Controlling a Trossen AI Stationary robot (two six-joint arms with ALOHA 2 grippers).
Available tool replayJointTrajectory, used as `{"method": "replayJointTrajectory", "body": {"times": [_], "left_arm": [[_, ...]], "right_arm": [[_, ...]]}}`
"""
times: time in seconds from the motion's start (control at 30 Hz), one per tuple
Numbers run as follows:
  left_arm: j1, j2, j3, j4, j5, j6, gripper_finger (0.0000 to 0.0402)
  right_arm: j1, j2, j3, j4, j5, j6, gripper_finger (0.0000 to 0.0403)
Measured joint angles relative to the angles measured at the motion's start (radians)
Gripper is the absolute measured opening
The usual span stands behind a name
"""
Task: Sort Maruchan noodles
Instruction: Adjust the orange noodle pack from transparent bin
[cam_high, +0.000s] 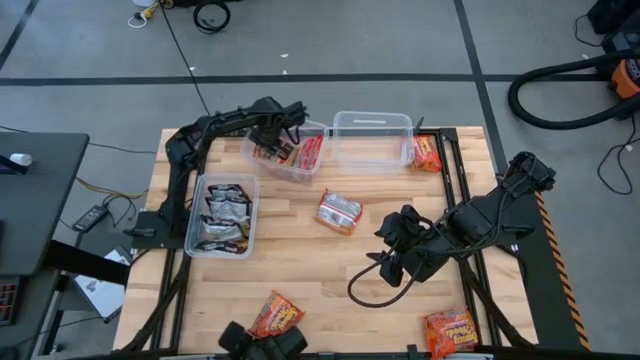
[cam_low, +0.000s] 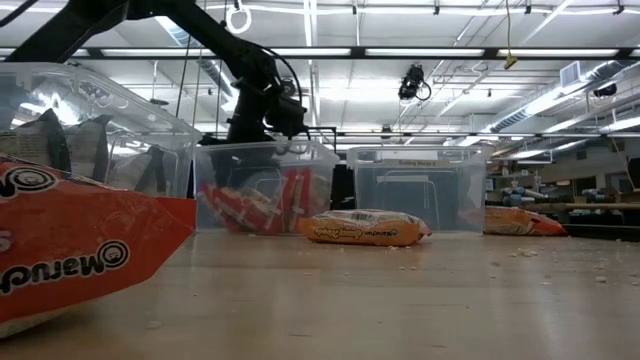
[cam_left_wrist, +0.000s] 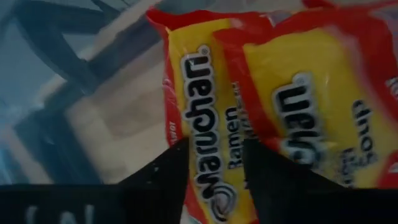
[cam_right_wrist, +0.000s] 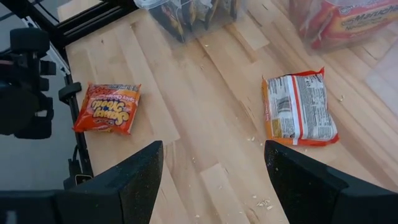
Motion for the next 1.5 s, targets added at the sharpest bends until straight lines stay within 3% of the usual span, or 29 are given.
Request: {"method": "replayJointTrajectory", "body": {"times": [0.27, 0.5, 0.83, 1.1, 1.5], "left_arm": [[0.003, 0.001, 0.000, -0.028, -0.108, 0.115, 0.0011], [0.013, -0.002, 0.000, -0.134, -0.180, 0.166, 0.0004], [0.043, -0.010, 0.000, -0.343, -0.154, 0.155, 0.0002], [0.137, -0.024, -0.002, -0.320, 0.079, 0.075, 0.0044], [0.239, -0.043, -0.001, -0.227, 0.165, 0.048, 0.0170]], "right_arm": [[0.000, 0.000, 0.000, 0.000, 0.000, -0.005, 0.0284], [0.014, 0.000, 0.000, 0.000, 0.001, 0.010, 0.0284], [0.023, 0.000, 0.000, 0.000, -0.009, 0.033, 0.0284], [0.055, 0.000, 0.000, 0.000, -0.024, 0.101, 0.0284], [0.060, 0.000, 0.000, -0.007, -0.023, 0.153, 0.0284]]}}
